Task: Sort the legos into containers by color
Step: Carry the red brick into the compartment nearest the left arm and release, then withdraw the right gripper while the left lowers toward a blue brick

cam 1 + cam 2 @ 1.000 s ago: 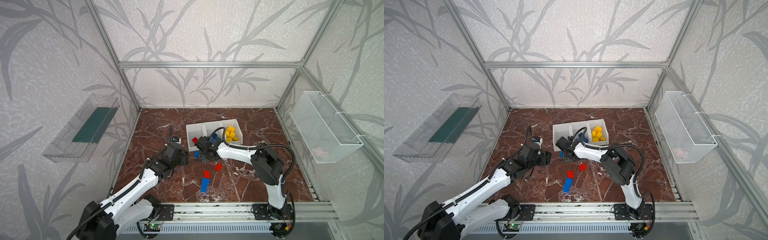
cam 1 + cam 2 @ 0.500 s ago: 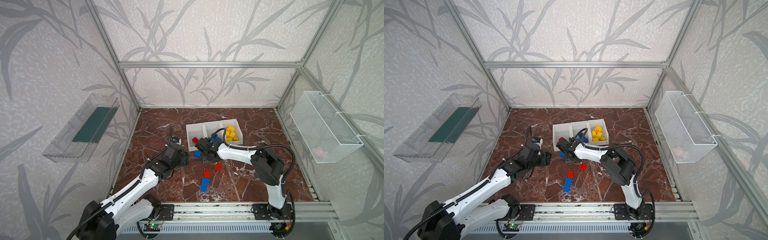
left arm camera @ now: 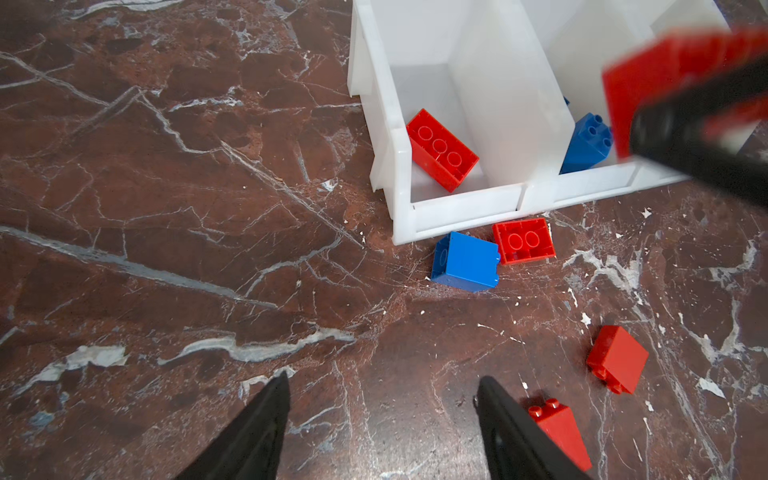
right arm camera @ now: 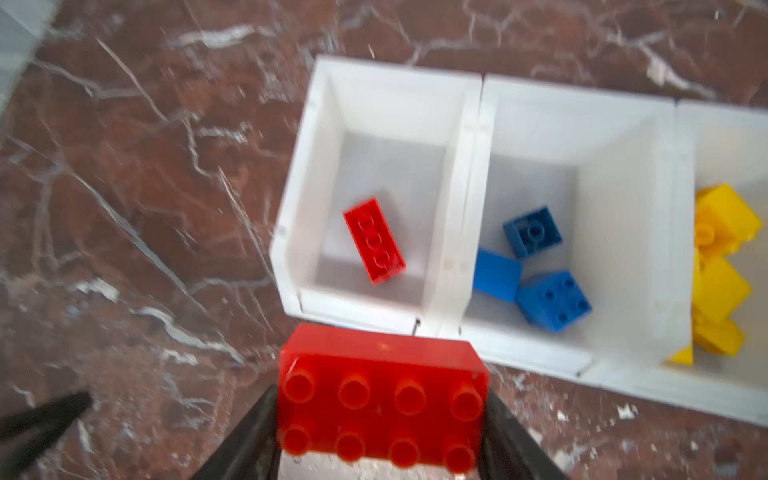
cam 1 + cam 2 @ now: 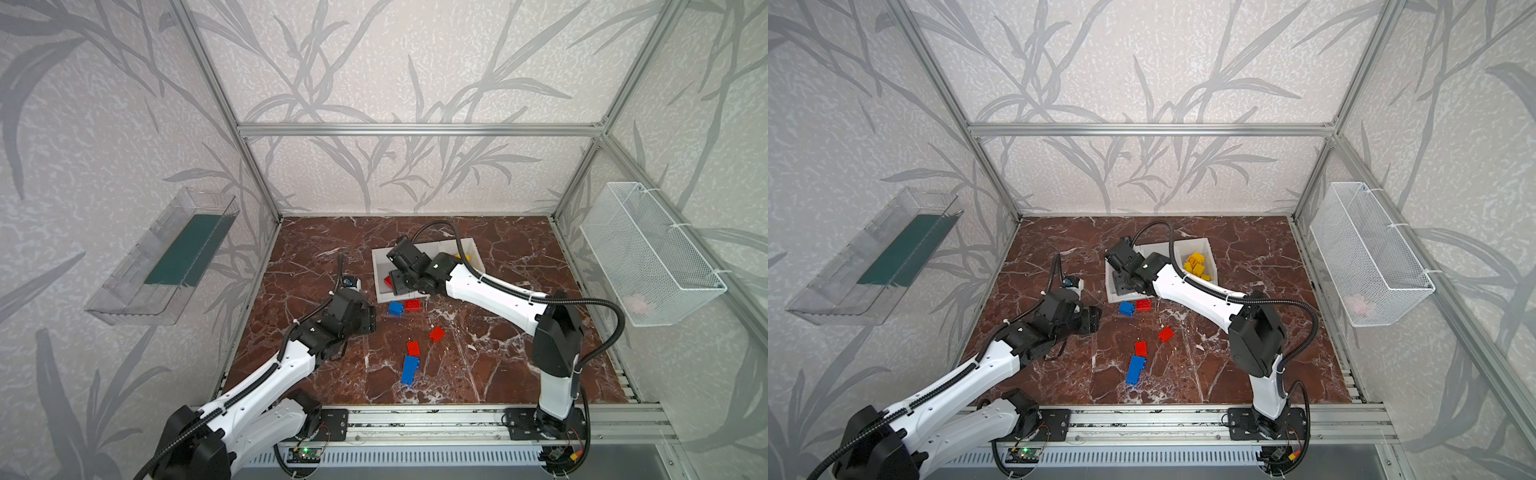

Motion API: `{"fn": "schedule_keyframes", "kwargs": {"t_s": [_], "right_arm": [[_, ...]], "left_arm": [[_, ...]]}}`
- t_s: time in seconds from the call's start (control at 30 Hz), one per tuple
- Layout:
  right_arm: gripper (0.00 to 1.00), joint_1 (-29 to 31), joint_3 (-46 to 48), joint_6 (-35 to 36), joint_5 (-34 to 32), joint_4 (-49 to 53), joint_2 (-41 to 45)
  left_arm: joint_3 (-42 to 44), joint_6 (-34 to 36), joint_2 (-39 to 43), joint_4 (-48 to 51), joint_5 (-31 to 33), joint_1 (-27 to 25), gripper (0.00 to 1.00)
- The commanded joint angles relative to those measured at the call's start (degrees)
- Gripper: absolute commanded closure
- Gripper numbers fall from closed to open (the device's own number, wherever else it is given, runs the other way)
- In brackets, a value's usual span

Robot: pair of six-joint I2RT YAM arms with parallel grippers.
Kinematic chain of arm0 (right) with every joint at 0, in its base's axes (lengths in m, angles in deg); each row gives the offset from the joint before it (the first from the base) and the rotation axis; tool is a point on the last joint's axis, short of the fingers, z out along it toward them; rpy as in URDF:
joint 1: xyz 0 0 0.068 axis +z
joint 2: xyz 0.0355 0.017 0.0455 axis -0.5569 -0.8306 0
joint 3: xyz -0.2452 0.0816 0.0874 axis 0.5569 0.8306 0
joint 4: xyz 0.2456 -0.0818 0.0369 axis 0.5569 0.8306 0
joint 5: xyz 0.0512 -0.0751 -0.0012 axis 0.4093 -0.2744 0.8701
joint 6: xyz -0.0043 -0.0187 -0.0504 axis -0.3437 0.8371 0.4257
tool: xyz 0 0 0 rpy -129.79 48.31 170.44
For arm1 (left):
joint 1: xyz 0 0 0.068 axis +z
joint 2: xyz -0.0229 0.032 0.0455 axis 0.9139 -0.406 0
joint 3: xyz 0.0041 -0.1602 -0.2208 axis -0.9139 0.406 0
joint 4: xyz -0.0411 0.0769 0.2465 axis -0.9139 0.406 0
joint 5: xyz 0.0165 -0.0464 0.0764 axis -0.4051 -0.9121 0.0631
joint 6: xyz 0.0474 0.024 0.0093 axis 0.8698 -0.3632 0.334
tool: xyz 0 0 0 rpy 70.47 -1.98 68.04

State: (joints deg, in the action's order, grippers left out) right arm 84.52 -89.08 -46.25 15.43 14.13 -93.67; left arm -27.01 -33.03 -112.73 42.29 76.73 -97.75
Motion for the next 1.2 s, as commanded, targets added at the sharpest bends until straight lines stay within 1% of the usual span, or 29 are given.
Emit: {"fn": "schedule_keyframes", "kwargs": {"t_s": [0.0, 0.2, 0.27, 0.33, 0.37, 0.43, 0.5, 1.0, 1.07, 1.17], "right_arm": [[0.52, -1.3, -7.04, 5.18, 1.13, 3.37, -7.9], [0.5, -3.45, -21.53, 5.3, 3.5, 10.17, -18.49], [0.43, -3.82, -24.84, 5.24, 4.25, 12.4, -20.66], [0.32, -3.83, -27.12, 5.31, 4.66, 13.89, -21.81], [0.28, -3.83, -27.58, 5.38, 4.93, 14.13, -21.98], [0.24, -3.83, -27.75, 5.34, 5.07, 14.1, -21.65], [0.22, -3.83, -27.74, 5.68, 4.9, 14.17, -21.0], [0.21, -3.83, -25.27, 6.34, 4.9, 13.57, -14.15], [0.21, -3.83, -23.97, 6.35, 4.99, 13.37, -12.24], [0.21, -3.83, -18.09, 5.96, 4.65, 11.14, -7.25]], "left_arm": [[0.73, -0.94, 1.09, 0.35, 0.41, 0.27, 0.27], [1.65, -1.38, 1.75, 0.27, -0.72, 0.31, 0.27], [2.02, -1.53, 1.96, 0.18, -0.8, 0.28, 0.26], [2.37, -1.48, 2.0, 0.1, -0.79, 0.32, 0.26], [2.4, -1.56, 2.0, 0.07, -0.83, 0.3, 0.27], [2.4, -1.56, 1.83, -0.06, -1.01, 0.27, 0.26], [2.4, -1.55, 1.65, -0.25, -1.21, 0.32, 0.26], [2.58, -1.48, 0.87, -1.61, -2.78, 0.31, 0.26], [2.58, -1.12, 0.23, -2.65, -3.57, 0.24, 0.26], [2.07, -0.6, -1.64, -3.99, -5.21, 0.25, 0.27]]}}
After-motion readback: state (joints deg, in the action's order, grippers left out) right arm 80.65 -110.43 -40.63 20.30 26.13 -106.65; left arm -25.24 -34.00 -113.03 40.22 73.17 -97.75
